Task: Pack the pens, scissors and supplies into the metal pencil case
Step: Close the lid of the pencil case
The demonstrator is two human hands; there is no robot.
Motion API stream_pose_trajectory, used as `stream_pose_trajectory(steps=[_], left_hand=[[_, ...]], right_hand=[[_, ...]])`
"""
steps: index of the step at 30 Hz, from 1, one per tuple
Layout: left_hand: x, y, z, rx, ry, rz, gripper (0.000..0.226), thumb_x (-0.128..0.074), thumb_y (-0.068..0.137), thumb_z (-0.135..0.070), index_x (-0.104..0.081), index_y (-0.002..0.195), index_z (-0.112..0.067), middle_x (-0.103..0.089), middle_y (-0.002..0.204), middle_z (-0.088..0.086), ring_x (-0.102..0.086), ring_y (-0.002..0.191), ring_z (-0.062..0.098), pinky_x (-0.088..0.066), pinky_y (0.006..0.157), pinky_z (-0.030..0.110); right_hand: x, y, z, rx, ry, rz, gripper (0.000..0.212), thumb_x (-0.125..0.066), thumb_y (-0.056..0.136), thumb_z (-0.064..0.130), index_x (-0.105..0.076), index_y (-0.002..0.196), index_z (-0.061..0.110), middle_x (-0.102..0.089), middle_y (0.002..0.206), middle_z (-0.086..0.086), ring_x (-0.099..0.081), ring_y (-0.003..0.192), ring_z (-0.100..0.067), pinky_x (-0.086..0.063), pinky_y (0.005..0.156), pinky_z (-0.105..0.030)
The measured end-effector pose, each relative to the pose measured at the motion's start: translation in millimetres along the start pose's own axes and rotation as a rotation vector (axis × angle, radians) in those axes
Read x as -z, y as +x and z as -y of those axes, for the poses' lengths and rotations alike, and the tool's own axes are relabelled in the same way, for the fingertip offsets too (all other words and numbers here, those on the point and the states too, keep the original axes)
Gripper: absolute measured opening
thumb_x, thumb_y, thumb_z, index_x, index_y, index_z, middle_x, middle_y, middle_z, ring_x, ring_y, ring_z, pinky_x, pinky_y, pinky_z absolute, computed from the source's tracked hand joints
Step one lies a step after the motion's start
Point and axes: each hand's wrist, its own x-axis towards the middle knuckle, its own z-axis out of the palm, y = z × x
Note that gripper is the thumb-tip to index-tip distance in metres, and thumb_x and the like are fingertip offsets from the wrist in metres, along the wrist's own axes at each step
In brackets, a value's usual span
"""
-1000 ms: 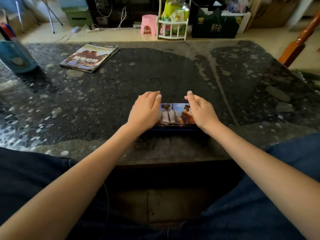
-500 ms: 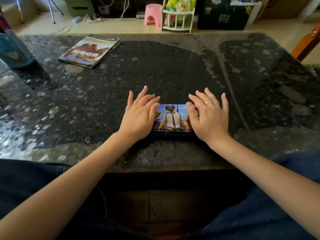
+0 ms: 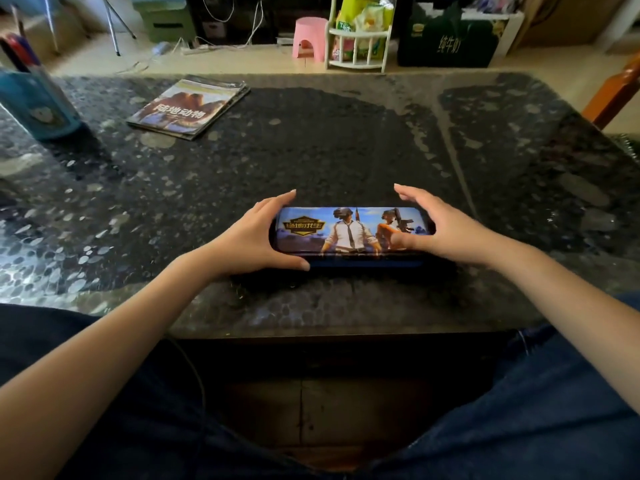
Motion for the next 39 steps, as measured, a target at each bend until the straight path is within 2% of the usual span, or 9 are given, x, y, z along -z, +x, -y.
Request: stream_pose_trajectory(steps=[7,13,21,26,29,31,33,36,39], left_hand=[[-2.3,1.6,1.0,0.005,0.040,-0.021,0.106,-0.082,0.056,-0.048,-0.025,0.143,-0.028,-0.034,0.134,-0.010,-0.036,0.117,0.004,-0.031,0.098,0.021],[-4.1,10.7,5.6,-0.011,0.023,0.005,0.096,-0.086,0.049,-0.050,-0.032,0.127,-0.035,-0.043,0.123,-0.008,-0.046,0.108,0.006,-0.037,0.085,0.019],[-4.8,8.4,0.2,-0.041,0.027,-0.093,0.097,-0.090,0.047,-0.037,-0.037,0.127,-0.026,-0.040,0.119,-0.010,-0.044,0.106,0.005,-0.034,0.086,0.017],[-9.7,1.0,1.8,-0.045,0.000,-0.213,0.094,-0.091,0.046,-0.034,-0.041,0.125,-0.023,-0.044,0.117,-0.011,-0.045,0.105,0.004,-0.035,0.085,0.017],[-12.5,2.1,4.2,-0.026,-0.007,-0.256,0.096,-0.090,0.045,-0.038,-0.041,0.126,-0.024,-0.046,0.118,-0.011,-0.045,0.104,0.003,-0.035,0.085,0.018],[-14.1,2.9,1.8,-0.016,-0.024,-0.278,0.097,-0.090,0.043,-0.040,-0.041,0.126,-0.025,-0.047,0.118,-0.010,-0.046,0.104,0.004,-0.036,0.086,0.018],[-14.1,3.3,-3.3,0.004,-0.076,-0.294,0.097,-0.091,0.042,-0.039,-0.043,0.125,-0.026,-0.048,0.118,-0.009,-0.049,0.105,0.005,-0.040,0.088,0.020],[-11.3,2.1,-12.5,0.035,-0.157,-0.315,0.099,-0.089,0.038,-0.044,-0.044,0.124,-0.026,-0.049,0.118,-0.009,-0.053,0.107,0.009,-0.045,0.091,0.025],[-12.8,0.3,-25.3,0.068,-0.229,-0.353,0.102,-0.089,0.035,-0.045,-0.042,0.123,-0.025,-0.047,0.118,-0.008,-0.052,0.107,0.008,-0.046,0.092,0.026]], right_hand=[[11.3,-3.6,-0.5,-0.072,-0.141,0.114,0.102,-0.079,0.066,0.047,-0.021,0.149,0.031,-0.031,0.152,0.005,-0.037,0.133,-0.015,-0.030,0.098,-0.023],[12.5,-4.6,6.9,-0.050,-0.216,0.161,0.098,-0.077,0.070,0.046,-0.022,0.148,0.025,-0.024,0.152,0.003,-0.035,0.133,-0.015,-0.031,0.105,-0.027],[8.1,-7.6,3.1,-0.015,-0.163,0.153,0.097,-0.074,0.073,0.044,-0.016,0.149,0.026,-0.017,0.153,0.004,-0.031,0.134,-0.012,-0.030,0.107,-0.025],[-2.2,-2.3,-1.9,-0.138,0.069,0.044,0.103,-0.081,0.068,0.035,-0.016,0.149,0.027,-0.031,0.151,0.000,-0.041,0.131,-0.016,-0.036,0.108,-0.031],[-5.3,4.7,2.5,-0.263,0.334,-0.064,0.108,-0.084,0.057,0.044,-0.027,0.146,0.019,-0.045,0.142,0.000,-0.049,0.124,-0.015,-0.041,0.104,-0.032],[-8.8,12.2,8.0,-0.348,0.605,-0.146,0.083,-0.078,0.060,0.054,-0.052,0.127,0.012,-0.060,0.125,-0.004,-0.062,0.105,-0.016,-0.051,0.091,-0.031],[-15.3,24.9,14.4,-0.509,0.674,-0.259,0.055,-0.058,0.081,0.063,-0.064,0.104,0.013,-0.070,0.105,-0.005,-0.067,0.090,-0.017,-0.053,0.081,-0.030],[-19.5,41.4,18.8,-0.725,0.658,-0.454,0.078,-0.026,0.082,0.074,-0.057,0.120,0.013,-0.067,0.110,-0.008,-0.064,0.096,-0.024,-0.051,0.089,-0.042],[-14.3,47.4,26.7,-0.802,0.564,-0.512,0.089,-0.012,0.084,0.075,-0.054,0.126,0.010,-0.061,0.121,-0.012,-0.059,0.106,-0.029,-0.049,0.093,-0.045]])
